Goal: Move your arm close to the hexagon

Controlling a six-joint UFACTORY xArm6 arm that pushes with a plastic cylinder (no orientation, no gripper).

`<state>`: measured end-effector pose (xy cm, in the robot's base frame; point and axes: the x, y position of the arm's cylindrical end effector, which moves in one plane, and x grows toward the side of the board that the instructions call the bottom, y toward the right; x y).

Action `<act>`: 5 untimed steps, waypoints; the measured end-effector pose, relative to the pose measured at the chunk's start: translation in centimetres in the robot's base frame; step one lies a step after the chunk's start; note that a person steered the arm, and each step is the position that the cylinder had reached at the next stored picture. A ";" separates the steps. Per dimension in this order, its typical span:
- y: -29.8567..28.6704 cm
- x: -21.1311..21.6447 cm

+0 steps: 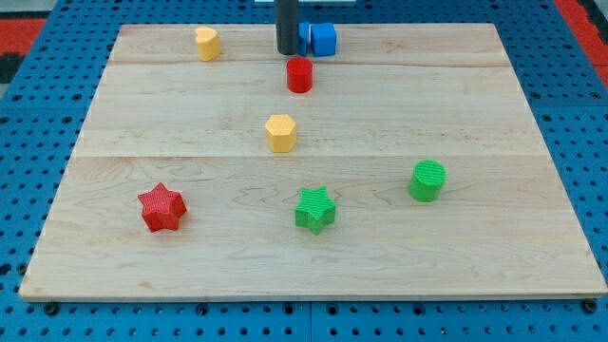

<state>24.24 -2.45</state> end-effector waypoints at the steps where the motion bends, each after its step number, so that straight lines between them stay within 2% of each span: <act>1: -2.4 0.0; 3: -2.9 0.0; 5: -3.3 1.8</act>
<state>26.06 -5.73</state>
